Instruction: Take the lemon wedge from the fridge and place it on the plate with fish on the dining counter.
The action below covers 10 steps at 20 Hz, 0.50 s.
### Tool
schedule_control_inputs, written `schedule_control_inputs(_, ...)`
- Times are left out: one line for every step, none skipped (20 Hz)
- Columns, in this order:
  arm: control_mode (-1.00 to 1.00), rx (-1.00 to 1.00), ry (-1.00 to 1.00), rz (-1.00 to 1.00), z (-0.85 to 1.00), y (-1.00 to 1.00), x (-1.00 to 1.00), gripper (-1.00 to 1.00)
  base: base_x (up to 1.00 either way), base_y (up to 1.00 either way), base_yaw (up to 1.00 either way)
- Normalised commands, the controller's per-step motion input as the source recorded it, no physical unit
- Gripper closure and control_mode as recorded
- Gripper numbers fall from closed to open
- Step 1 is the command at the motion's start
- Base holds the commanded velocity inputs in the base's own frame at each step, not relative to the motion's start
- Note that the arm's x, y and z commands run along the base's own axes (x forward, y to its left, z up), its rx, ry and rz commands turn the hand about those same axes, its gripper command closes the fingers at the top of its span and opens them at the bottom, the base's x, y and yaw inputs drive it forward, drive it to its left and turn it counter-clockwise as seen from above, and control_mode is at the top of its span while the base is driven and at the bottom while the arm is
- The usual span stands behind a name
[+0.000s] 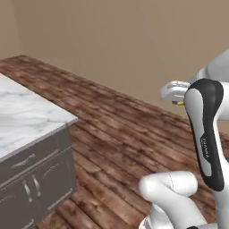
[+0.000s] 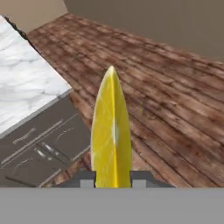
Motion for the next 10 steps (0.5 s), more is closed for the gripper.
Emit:
schedule_control_inputs(1.0, 0.0, 0.0, 0.0, 0.0, 0.0, 0.0, 1.0, -0.02, 0.0, 0.98)
schedule_control_inputs(1.0, 0.0, 0.0, 0.0, 0.0, 0.0, 0.0, 1.0, -0.02, 0.0, 0.98)
schedule_control_inputs(1.0, 0.0, 0.0, 0.0, 0.0, 0.0, 0.0, 1.0, -0.02, 0.0, 0.97)
schedule_control_inputs(1.0, 0.0, 0.0, 0.0, 0.0, 0.0, 0.0, 1.0, -0.04, 0.04, 0.96)
schedule_control_inputs(1.0, 0.0, 0.0, 0.0, 0.0, 0.0, 0.0, 1.0, -0.06, 0.12, 0.94)
schedule_control_inputs(1.0, 0.0, 0.0, 0.0, 0.0, 0.0, 0.0, 1.0, -0.07, 0.24, 0.91)
schedule_control_inputs(1.0, 0.0, 0.0, 0.0, 0.0, 0.0, 0.0, 1.0, -0.1, 0.42, 0.85)
schedule_control_inputs(1.0, 0.0, 0.0, 0.0, 0.0, 0.0, 0.0, 1.0, -0.06, 0.46, 0.8)
schedule_control_inputs(1.0, 0.0, 0.0, 0.0, 0.0, 0.0, 0.0, 1.0, 0.0, 0.63, 0.69)
schedule_control_inputs(1.0, 0.0, 0.0, 0.0, 0.0, 0.0, 0.0, 1.0, 0.0, 0.75, 0.61)
